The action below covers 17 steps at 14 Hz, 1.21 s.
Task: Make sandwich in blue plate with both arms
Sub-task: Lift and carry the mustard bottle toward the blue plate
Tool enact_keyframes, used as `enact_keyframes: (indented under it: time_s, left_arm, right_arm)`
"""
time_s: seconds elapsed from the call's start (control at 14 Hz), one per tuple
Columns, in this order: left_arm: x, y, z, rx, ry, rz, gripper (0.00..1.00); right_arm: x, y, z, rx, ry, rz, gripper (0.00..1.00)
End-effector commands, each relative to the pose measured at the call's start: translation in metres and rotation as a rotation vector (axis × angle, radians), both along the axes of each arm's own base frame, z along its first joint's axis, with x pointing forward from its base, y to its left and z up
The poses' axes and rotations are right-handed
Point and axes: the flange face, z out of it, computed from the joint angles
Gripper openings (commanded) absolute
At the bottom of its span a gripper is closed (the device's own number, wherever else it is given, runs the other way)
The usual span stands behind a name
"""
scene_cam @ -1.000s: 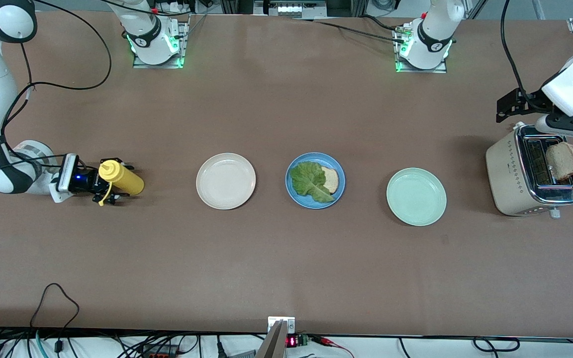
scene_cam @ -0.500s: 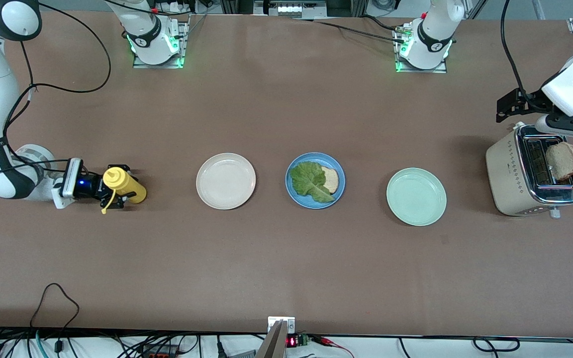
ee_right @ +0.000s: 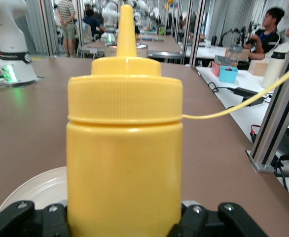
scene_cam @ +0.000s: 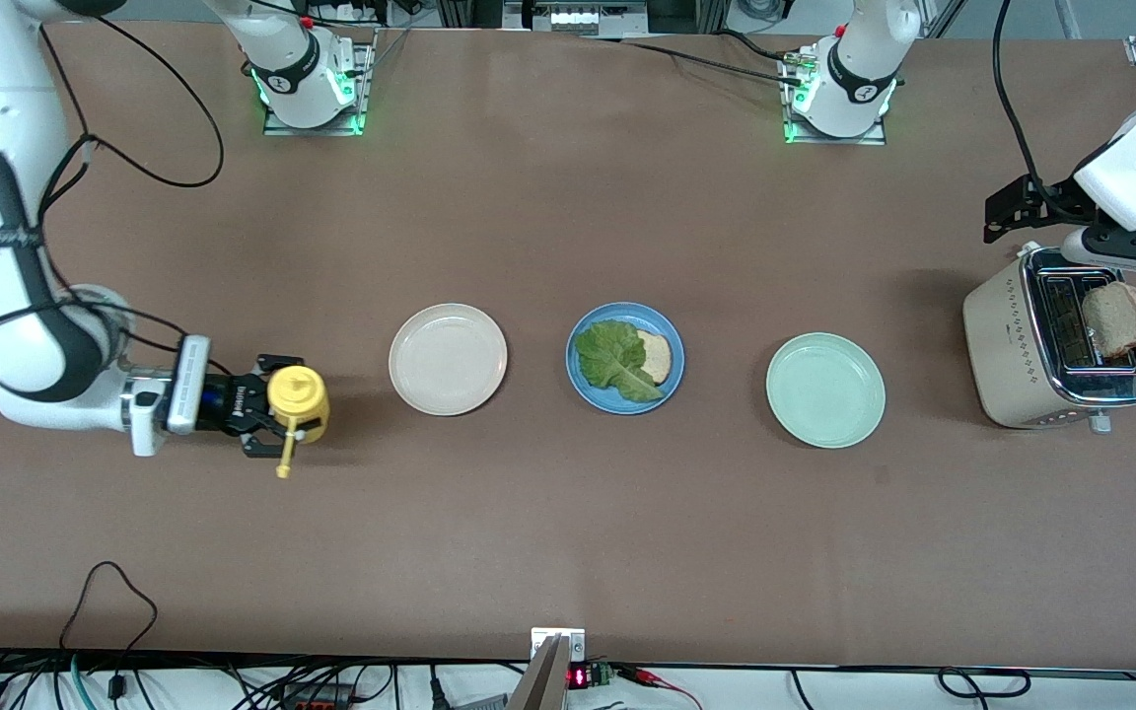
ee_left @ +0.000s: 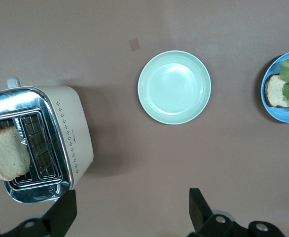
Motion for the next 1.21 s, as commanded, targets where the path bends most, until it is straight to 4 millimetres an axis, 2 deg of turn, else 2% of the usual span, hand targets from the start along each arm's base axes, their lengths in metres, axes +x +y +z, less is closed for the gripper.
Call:
enact_keyframes:
  time_s: [0.0, 0.14, 0.29, 0.5, 0.71, 1.14]
  left_arm:
    - [-0.004, 0.002, 0.008, -0.007, -0.001, -0.017, 1.0]
    - [-0.004, 0.002, 0.008, -0.007, -0.001, -0.017, 1.0]
    - [-0.004, 0.003, 0.008, -0.007, -0.001, -0.016, 1.0]
    - [-0.004, 0.003, 0.008, -0.007, 0.001, -0.016, 1.0]
    - [-0.004, 0.003, 0.008, -0.007, 0.001, -0.016, 1.0]
    - [-0.005, 0.008, 0.007, -0.007, 0.01, -0.006, 1.0]
  right_arm:
    - [0.004, 0.046, 0.017, -0.108, 0.0, -0.028, 0.32]
    - [0.008, 0.08, 0.024, -0.227, 0.012, -0.042, 0.32]
    - [0.012, 0.108, 0.042, -0.342, 0.007, -0.071, 0.32]
    - [0.005, 0.163, 0.065, -0.566, 0.033, -0.112, 0.32]
    - [-0.014, 0.221, 0.067, -0.794, 0.019, -0.173, 0.32]
    - [-0.06, 0.307, 0.059, -1.063, -0.109, -0.234, 0.32]
